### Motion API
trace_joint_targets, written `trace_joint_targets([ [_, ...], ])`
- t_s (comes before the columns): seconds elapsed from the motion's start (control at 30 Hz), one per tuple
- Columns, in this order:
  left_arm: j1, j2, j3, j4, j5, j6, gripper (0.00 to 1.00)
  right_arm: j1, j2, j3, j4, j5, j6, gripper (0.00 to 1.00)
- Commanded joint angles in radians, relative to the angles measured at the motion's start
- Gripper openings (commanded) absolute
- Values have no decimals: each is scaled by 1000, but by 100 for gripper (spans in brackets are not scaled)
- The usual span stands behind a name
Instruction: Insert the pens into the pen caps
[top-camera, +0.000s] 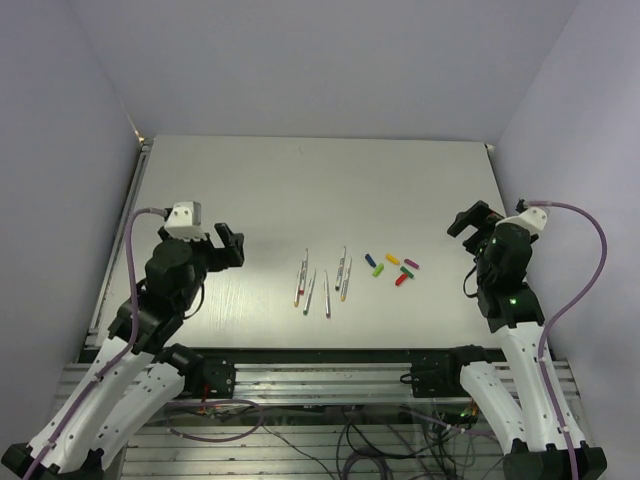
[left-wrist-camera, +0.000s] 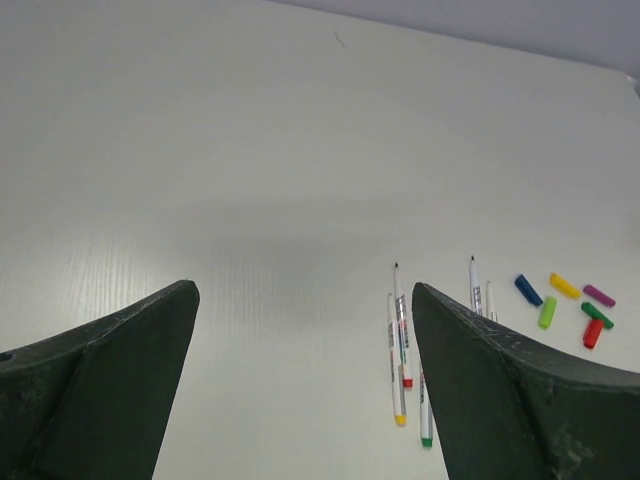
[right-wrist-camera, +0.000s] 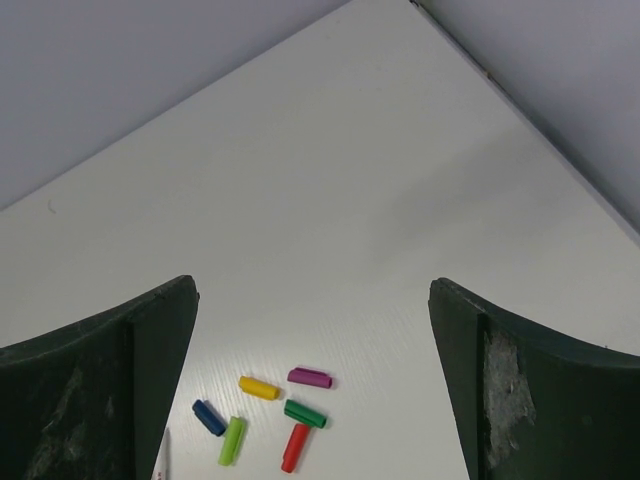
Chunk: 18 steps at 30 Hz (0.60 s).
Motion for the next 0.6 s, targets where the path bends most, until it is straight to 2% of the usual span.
trace_joint_targets([
  [0.0, 1, -23, -36, 24, 88, -23, 99, -3, -5, -8, 35, -6, 13, 100],
  [0.23, -45, 54, -95, 119, 152, -49, 99, -3, 36, 11, 15, -83, 36, 100],
  [0.3, -108, 94, -98, 153, 93, -46, 99, -3, 60, 24, 1, -95, 60, 100],
  [0.37, -198, 160, -85, 176, -26, -34, 99, -3, 86, 36, -33, -46, 130, 100],
  [0.43, -300, 245, -54, 189, -112, -26, 99, -3, 96, 36, -17, -68, 93, 100],
  [0.57, -359, 354, -46, 260, -142, -51, 99, -3, 91, 30, -2, -122, 65, 100],
])
